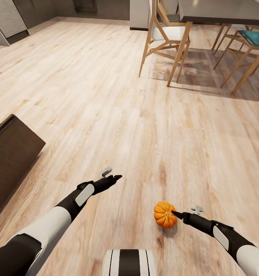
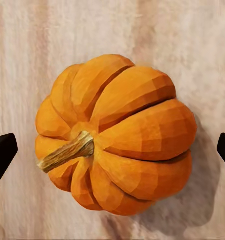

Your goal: Place each of the two pumpkins and all three candles from the living room inside a cabinet in the living room (use any cabinet), then make sure every cabinet is closed, and position the cauldron so it is next to a table in the living room.

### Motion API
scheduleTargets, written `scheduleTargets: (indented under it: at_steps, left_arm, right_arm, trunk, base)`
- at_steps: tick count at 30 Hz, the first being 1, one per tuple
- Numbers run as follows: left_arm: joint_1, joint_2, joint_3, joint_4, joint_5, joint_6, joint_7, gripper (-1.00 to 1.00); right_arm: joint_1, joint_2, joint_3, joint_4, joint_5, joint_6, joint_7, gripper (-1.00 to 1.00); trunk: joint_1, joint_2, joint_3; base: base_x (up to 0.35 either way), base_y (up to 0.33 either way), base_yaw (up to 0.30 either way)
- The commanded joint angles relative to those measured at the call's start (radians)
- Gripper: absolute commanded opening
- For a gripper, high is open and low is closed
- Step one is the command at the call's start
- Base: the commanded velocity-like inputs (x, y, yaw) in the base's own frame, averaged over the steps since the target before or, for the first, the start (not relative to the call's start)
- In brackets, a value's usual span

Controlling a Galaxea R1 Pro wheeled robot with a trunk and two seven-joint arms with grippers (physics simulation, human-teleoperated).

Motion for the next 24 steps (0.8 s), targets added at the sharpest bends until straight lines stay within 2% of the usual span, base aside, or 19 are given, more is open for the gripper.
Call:
scheduleTargets:
  at_steps: [1, 15, 24]
  left_arm:
    - [0.000, 0.000, 0.000, 0.000, 0.000, 0.000, 0.000, 1.00]
    - [0.000, 0.000, 0.000, 0.000, 0.000, 0.001, -0.001, 1.00]
    - [0.000, 0.000, 0.000, 0.000, 0.000, 0.002, 0.000, 1.00]
  right_arm:
    - [0.000, 0.000, 0.000, 0.000, 0.000, 0.000, 0.000, 1.00]
    - [0.000, 0.000, 0.000, 0.000, -0.001, 0.001, 0.000, 1.00]
    - [0.000, 0.001, 0.000, 0.000, -0.001, 0.002, 0.000, 1.00]
  trunk:
    - [0.000, 0.000, 0.000]
    - [0.000, 0.000, 0.000]
    - [0.004, -0.002, -0.035]
  base:
    - [0.112, 0.030, 0.000]
    - [0.009, 0.002, 0.000]
    - [0.000, 0.000, 0.000]
